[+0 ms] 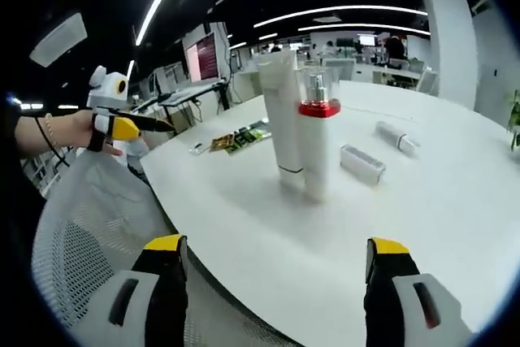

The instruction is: Arrange the skincare products in the storage area until every visible bottle or jar stands upright without overlapping.

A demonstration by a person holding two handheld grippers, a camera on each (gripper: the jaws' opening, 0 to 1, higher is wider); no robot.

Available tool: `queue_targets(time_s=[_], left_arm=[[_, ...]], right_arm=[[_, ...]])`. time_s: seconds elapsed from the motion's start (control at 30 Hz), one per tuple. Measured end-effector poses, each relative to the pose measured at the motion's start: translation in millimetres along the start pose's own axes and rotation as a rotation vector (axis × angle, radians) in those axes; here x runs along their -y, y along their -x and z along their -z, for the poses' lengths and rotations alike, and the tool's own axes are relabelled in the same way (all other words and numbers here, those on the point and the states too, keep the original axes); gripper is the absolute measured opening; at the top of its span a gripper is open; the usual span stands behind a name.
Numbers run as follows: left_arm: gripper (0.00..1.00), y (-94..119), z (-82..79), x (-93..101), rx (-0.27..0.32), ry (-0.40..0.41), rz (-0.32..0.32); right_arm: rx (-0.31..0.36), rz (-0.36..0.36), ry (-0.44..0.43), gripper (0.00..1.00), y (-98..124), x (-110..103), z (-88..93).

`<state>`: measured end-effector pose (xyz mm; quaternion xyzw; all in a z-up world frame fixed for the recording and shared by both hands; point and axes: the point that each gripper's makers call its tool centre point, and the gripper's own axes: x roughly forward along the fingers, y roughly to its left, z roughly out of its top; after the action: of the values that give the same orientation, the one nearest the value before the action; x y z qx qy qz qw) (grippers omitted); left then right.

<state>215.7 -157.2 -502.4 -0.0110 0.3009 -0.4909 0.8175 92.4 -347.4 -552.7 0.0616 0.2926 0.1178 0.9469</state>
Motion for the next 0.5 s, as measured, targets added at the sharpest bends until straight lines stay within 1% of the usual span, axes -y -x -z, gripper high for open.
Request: queue_targets(time_s=[0.07,0.1,0.13,0.17,0.2,0.23,0.27,0.3,0.37,0.5], left_arm=[[0.99,-0.2,0.3,1.0,-0.001,0.0,0.01],[0.98,-0.8,0.3,2.1,-0.003,-0.002,0.012],[0.98,-1.4,0.6,2.1,-0.005,-0.004,0.012],[0.98,-2.1,0.7,1.9,-0.007,-0.006,0.013],[0.98,-3.3,1.2,1.8,-0.009,-0.006,0.014],[0.98,-4.1,1.7,1.5,-0.01,-0.004,0.017],[0.98,-4.3,1.9,1.7,-0.01,-0.003,0.018],[0.98,-4.8,2.6,1.7,-0.007,0.001,0.02],[0.98,-5.4,1.5,3.2,0.0,0.007,0.019],[0.97,-7.5,2.2,4.3,0.006,0.018,0.02]], right_arm=[[-0.002,0.018,0.027,0.95,-1.5,8.4,-2.1],[-0.015,0.037,0.061,0.95,-2.7,18.5,-2.0],[-0.023,0.052,0.078,0.94,-3.7,27.5,-2.3],[-0.034,0.062,0.076,0.93,-4.6,35.4,-2.6],[-0.035,0.073,0.076,0.92,-4.4,45.8,-7.0],[-0.027,0.089,0.094,0.91,-4.2,58.1,-13.8],[-0.026,0.1,0.112,0.9,-4.8,65.9,-18.0],[-0.038,0.116,0.15,0.88,-7.2,79.5,-22.3],[-0.054,0.138,0.203,0.86,-12.9,99.4,-30.2],[-0.069,0.15,0.245,0.8,-25.7,124.7,-43.5]])
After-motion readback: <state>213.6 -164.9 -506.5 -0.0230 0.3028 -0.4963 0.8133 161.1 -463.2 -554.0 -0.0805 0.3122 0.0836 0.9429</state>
